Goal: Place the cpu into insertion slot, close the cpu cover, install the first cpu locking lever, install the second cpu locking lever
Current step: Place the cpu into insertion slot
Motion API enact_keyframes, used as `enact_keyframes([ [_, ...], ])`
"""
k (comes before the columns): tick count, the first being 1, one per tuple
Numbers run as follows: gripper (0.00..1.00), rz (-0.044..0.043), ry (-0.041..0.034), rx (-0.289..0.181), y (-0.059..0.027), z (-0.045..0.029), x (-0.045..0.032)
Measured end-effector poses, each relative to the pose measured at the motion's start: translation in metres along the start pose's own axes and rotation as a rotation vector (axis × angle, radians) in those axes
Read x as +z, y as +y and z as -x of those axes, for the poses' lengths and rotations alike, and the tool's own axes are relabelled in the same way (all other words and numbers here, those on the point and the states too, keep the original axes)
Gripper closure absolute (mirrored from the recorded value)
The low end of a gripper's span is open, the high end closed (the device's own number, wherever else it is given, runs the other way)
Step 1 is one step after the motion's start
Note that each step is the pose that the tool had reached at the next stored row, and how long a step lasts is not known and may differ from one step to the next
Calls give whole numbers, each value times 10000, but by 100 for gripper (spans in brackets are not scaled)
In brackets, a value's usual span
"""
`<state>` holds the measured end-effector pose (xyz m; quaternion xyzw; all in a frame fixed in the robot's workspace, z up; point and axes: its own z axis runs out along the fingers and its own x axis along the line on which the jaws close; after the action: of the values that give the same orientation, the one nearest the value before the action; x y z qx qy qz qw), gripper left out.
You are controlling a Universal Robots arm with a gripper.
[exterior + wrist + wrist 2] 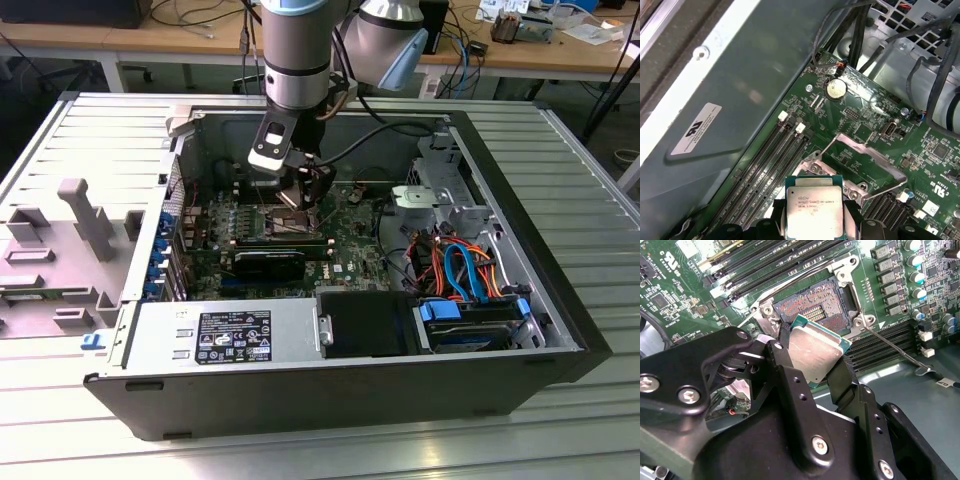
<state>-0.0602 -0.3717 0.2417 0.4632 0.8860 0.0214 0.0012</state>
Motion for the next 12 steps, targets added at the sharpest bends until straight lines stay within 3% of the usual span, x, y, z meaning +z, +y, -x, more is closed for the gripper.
enact_keyframes([
  [12,45,2,-4,100,0,0,3],
])
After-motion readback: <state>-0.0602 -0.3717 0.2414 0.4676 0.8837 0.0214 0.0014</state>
